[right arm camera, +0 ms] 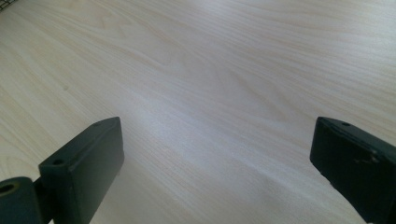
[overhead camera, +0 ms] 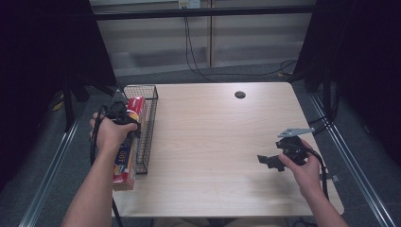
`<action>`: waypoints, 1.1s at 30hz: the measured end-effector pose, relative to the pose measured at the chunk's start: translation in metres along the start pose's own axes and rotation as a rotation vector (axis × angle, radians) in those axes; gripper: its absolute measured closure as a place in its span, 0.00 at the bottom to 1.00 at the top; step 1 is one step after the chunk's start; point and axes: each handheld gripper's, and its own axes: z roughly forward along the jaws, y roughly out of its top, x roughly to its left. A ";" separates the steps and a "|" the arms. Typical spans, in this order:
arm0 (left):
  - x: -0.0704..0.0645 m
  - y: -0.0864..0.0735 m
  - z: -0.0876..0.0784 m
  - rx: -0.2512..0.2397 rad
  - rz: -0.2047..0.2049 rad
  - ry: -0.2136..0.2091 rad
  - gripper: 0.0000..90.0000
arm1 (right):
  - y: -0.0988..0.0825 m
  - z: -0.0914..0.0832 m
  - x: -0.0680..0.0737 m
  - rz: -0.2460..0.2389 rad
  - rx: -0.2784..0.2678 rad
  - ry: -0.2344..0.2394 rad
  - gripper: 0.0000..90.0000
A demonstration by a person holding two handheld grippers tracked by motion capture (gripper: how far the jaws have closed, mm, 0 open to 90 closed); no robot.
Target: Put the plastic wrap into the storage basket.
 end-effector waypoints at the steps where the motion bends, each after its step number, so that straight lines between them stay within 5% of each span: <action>1: 0.000 0.000 0.001 -0.002 -0.002 0.004 0.47 | 0.000 0.000 0.000 0.000 -0.001 -0.002 0.03; 33: -0.004 0.010 0.020 0.051 0.000 0.021 0.46 | -0.001 0.002 0.002 -0.010 0.010 0.005 0.03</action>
